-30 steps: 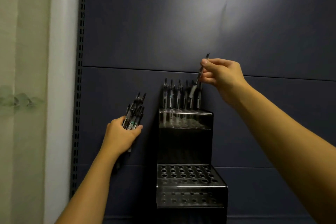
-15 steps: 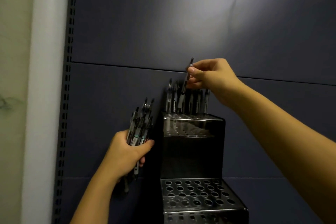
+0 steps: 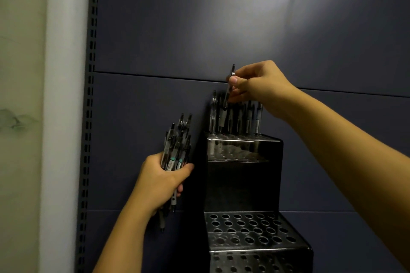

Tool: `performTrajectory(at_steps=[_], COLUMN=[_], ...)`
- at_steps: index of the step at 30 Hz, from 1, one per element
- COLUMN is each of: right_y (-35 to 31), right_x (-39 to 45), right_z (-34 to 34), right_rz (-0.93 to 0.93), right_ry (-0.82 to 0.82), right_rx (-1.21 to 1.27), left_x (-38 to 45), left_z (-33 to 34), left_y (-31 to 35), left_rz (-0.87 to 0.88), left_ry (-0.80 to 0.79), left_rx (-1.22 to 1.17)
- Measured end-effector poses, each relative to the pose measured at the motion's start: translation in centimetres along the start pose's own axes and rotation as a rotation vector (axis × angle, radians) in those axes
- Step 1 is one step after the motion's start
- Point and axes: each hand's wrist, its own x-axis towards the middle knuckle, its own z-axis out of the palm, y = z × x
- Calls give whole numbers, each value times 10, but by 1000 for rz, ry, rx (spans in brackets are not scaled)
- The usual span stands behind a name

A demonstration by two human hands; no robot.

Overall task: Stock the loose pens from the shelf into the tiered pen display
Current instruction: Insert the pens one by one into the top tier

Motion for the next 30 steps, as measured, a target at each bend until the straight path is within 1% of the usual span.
performTrajectory(at_steps=[5, 13, 18, 23, 30], right_y=[1, -1, -6, 1, 6], right_x=[1, 3, 2, -5, -12], right_z=[-3, 0, 0, 5, 4], right_rz=[8, -23, -2, 76, 189], right_ry=[8, -7, -52, -165, -239], right_rx=[-6, -87, -55, -69, -68], left_x=[-2, -2, -2, -2, -1], left_z=[2, 6, 3, 2, 3], left_y=[2, 4, 4, 4, 5], left_rz=[6, 19, 28, 35, 42], left_ry=[-2, -4, 7, 0, -14], left_rx=[-27, -40, -48, -48, -53])
